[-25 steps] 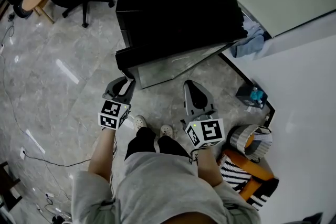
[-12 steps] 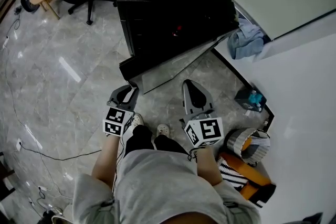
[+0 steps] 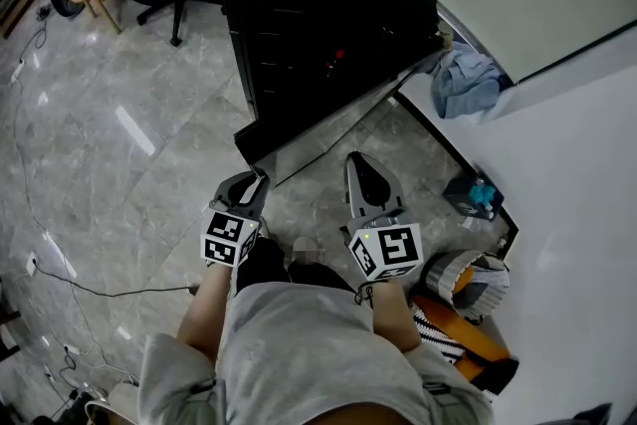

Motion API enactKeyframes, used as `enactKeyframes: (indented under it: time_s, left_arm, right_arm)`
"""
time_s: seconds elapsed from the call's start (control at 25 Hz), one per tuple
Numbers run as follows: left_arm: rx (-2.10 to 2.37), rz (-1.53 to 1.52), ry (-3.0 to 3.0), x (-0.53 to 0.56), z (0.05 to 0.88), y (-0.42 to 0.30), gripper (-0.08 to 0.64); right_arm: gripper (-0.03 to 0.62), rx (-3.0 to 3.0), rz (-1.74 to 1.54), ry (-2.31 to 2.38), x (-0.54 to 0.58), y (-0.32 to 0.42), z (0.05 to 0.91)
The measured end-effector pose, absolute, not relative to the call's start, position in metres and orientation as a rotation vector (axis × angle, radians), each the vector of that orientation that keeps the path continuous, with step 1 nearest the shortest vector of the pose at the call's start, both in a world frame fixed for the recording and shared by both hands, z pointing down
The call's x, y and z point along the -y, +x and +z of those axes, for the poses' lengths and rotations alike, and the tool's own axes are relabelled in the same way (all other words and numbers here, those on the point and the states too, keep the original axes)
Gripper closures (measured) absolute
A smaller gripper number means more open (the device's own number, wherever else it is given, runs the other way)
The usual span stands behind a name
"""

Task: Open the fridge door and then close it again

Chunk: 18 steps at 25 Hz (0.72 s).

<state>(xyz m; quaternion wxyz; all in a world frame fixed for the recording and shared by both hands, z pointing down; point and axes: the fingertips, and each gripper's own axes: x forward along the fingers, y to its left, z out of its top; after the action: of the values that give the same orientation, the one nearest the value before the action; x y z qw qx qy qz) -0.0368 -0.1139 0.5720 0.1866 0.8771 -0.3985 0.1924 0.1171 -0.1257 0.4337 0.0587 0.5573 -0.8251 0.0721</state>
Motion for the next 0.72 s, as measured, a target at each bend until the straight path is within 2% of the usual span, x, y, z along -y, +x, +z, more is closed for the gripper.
enactKeyframes:
  time_s: [0.72]
  left_arm:
    - [1.125, 0.523, 2.467, 0.101, 0.571, -0.030, 0.491]
  right_arm:
    - [0.566, 2.515, 0.204, 1.687, 0.118, 0.114, 0.427]
